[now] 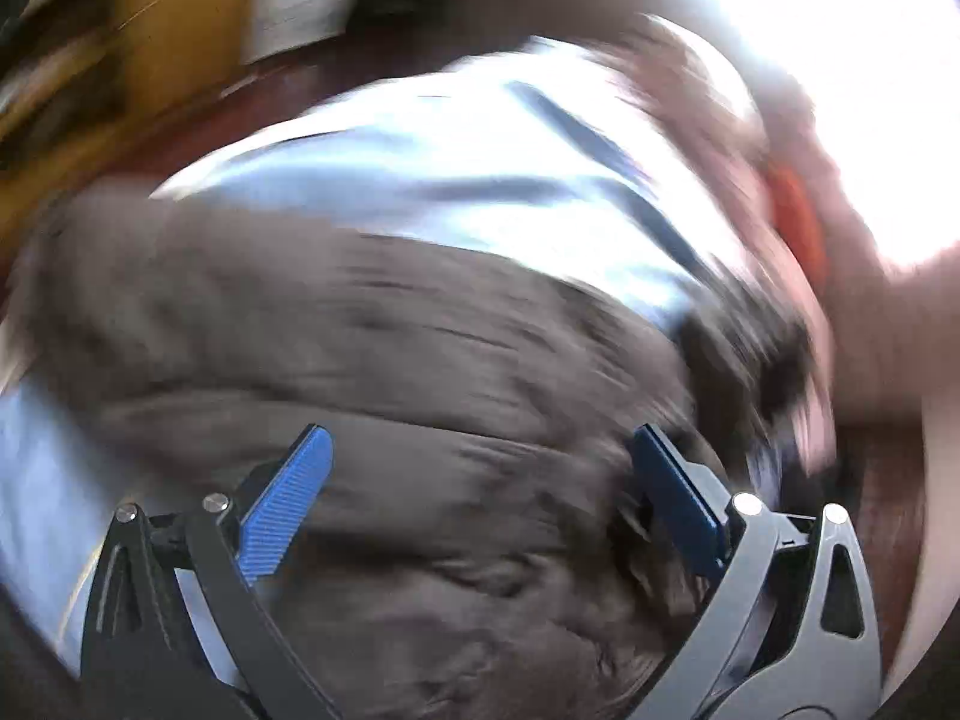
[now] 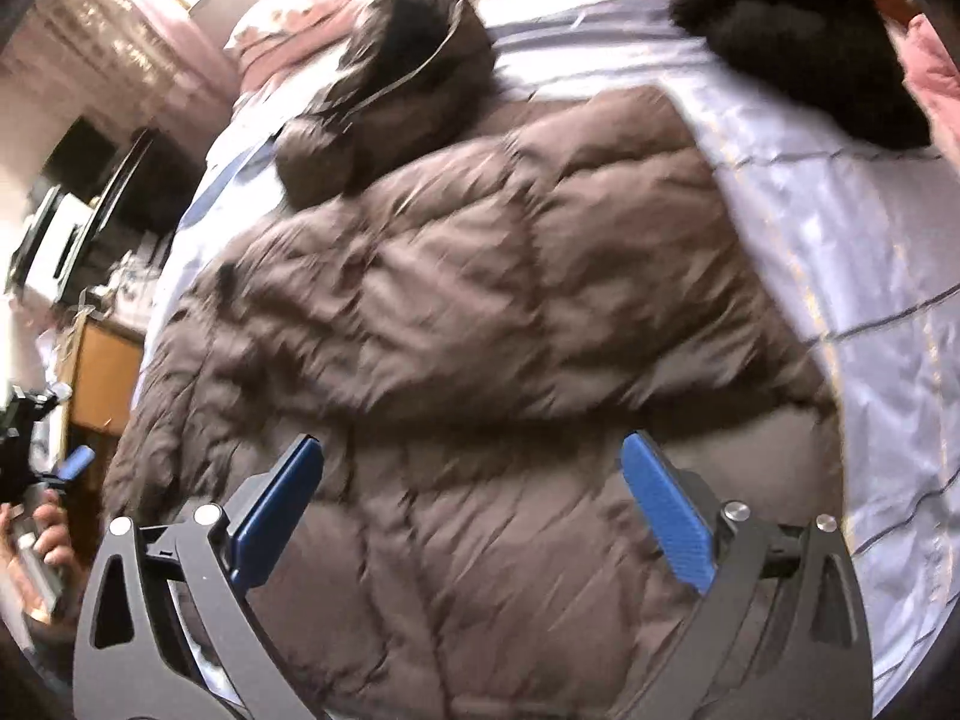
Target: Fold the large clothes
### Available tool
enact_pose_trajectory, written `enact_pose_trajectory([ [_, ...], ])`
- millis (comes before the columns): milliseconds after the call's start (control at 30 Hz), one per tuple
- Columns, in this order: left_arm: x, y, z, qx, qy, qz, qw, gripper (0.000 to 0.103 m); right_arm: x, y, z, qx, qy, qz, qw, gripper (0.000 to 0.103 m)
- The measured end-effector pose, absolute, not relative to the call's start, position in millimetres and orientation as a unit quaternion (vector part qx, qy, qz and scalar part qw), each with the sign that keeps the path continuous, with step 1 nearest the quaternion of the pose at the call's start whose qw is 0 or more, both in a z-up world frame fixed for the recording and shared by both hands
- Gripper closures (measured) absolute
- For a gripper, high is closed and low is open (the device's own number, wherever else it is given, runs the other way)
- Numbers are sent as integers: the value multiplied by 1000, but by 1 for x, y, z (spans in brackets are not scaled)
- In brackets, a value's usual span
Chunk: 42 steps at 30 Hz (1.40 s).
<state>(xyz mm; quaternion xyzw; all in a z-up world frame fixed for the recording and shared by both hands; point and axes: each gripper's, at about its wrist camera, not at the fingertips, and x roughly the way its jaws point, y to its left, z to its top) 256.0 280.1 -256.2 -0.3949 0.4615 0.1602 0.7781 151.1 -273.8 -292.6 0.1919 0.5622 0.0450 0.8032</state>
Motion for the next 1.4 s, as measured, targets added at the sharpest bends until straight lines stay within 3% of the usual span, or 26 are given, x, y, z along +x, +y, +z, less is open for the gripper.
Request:
enact_pose_trajectory([
  [300,168,425,-315,-578,412,237,664,2,143,-252,-303,201,592,57,779,3],
  [667,144,458,-383,-671,378,236,593,6,133,-254,-328,240,629,59,737,3],
  [700,145,458,-383,-668,378,240,594,16,134,-253,-327,237,627,58,740,3],
  [733,146,457,-382,-664,381,244,595,32,135,-252,-325,232,625,59,743,3],
  [767,149,456,-380,-659,382,246,599,39,135,-250,-324,227,623,60,746,3],
  [833,162,450,-368,-635,378,235,631,85,135,-248,-324,222,622,62,748,3],
  [867,166,448,-361,-624,376,228,646,91,136,-247,-324,222,623,62,748,3],
  [933,175,440,-340,-594,367,227,679,97,135,-247,-325,227,624,63,745,3],
  [1133,209,379,-240,-530,293,102,789,97,136,-256,-315,239,607,51,756,3],
  [1300,243,256,-175,-456,296,-98,834,97,137,-265,-302,246,589,41,768,3],
  [1400,259,180,-163,-400,328,-189,835,97,137,-269,-297,245,584,36,773,3],
])
